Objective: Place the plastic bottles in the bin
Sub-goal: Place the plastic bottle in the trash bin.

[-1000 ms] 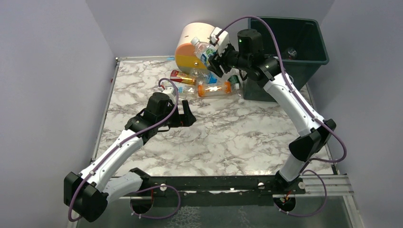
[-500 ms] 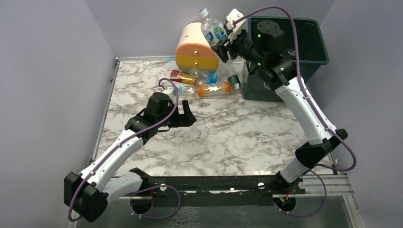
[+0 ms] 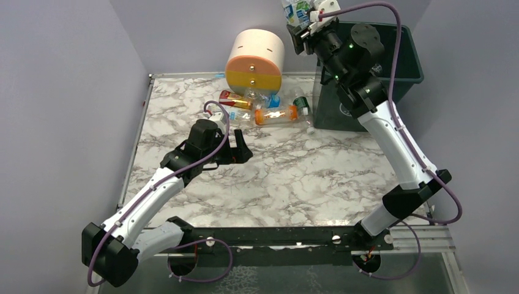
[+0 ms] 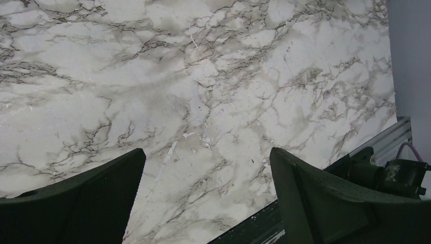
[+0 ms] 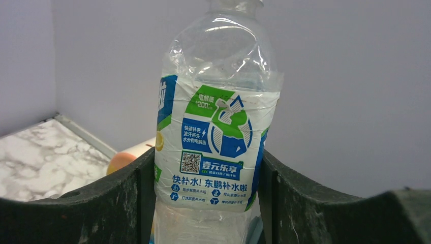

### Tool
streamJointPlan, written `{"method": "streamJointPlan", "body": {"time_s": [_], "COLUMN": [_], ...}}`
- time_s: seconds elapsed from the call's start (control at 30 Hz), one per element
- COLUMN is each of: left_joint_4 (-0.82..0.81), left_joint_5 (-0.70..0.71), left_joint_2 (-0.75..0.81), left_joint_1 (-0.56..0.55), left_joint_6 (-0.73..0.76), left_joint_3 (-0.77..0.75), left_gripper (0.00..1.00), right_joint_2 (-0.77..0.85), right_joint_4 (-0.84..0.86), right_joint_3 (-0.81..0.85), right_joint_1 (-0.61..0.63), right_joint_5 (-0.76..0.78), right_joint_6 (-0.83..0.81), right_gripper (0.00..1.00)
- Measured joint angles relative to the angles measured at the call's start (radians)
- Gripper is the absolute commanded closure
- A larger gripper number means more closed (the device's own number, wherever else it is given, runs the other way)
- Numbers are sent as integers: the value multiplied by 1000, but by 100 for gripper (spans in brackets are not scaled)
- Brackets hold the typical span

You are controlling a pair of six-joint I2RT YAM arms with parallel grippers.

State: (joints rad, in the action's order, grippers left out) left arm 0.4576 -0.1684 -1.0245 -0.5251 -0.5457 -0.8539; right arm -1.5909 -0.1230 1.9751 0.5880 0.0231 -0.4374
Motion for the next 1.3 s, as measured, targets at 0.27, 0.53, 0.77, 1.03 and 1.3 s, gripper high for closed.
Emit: {"method": "streamJointPlan", "body": {"time_s": [0.27, 0.53, 0.77, 1.03, 1.3], "left_joint_4": [2, 5, 9, 17, 19], "left_joint_5": [0, 0, 0, 0, 0], "left_joint_2": [10, 25, 26, 30, 38], "left_joint_1": [0, 0, 0, 0, 0], "left_joint_6": [0, 0, 0, 0, 0], "left_joint_3": [0, 0, 0, 0, 0], "left_gripper": [1, 1, 1, 1, 1], "right_joint_2": [-40, -53, -69, -147, -205], "right_joint_4": [69, 66, 34, -48, -105], "right_joint_3": [0, 0, 11, 36, 36], "right_joint_1": [-49, -263, -324, -378, -393], "right_joint_5": [113, 130, 133, 102, 59], "right_joint_6": [-15, 109, 176, 252, 289], "right_gripper": [49, 49, 49, 48, 45]}}
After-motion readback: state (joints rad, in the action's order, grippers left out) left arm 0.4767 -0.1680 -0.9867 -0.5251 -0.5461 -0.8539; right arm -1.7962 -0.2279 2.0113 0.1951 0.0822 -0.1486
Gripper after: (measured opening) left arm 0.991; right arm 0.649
